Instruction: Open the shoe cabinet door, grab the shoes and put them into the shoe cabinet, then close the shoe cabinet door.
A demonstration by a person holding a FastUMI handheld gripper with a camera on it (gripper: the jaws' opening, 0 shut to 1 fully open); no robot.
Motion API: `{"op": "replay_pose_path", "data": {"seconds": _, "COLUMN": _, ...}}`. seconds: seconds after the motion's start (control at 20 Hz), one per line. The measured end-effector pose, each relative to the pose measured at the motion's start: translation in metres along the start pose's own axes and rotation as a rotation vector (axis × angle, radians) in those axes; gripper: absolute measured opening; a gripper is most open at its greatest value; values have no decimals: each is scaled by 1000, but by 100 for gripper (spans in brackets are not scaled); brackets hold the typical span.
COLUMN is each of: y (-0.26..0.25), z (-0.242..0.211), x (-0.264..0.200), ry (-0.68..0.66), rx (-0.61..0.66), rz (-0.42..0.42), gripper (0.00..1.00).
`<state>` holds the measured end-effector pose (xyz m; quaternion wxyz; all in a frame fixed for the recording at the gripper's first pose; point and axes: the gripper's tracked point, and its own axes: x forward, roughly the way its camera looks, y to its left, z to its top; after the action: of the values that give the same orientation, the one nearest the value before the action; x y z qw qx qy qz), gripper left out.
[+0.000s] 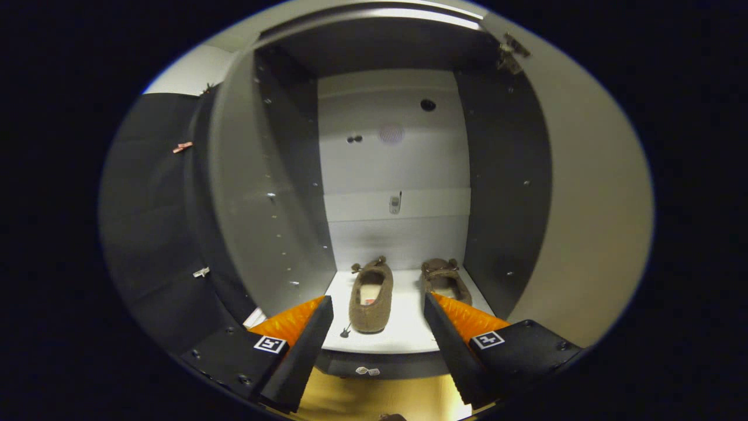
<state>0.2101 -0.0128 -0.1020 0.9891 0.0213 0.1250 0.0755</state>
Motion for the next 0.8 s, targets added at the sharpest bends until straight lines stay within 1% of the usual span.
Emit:
{"op": "replay_pose_path", "data": {"seconds": 0.1, "y": 6, "z": 17, "x": -40, "ry": -95, "rx": 2, "rz": 1, "gripper": 98}}
{"op": "replay_pose_path", "data": {"seconds": 0.25, "y": -3, "z": 34, "x": -101, "ry": -208, "rx": 5, "rz": -36, "gripper": 98}}
{"op": "replay_pose_path", "data": {"seconds": 0.4, "y": -20, "z": 37, "x": -160, "ry": -247, "rx": 3, "rz": -90, "gripper": 98}}
{"op": "replay_pose_path", "data": {"seconds": 0.5, "y": -30, "z": 34, "x": -199, "ry": -245, "rx": -2, "rz": -105, "gripper": 98}}
{"op": "replay_pose_path", "data": {"seconds": 0.6, "y": -41, "z": 32, "x": -240, "ry": -251, "rx": -11, "rz": -92, "gripper": 98}}
{"op": "replay_pose_path", "data": {"seconds": 0.7, "y": -49, "z": 32, "x": -281, "ry": -279, "rx": -21, "rz": -50, "gripper": 98}}
{"op": "replay_pose_path", "data": {"seconds": 0.8, "y": -70, "z": 29, "x": -321, "ry": -275, "rx": -34, "rz": -21, "gripper": 98}}
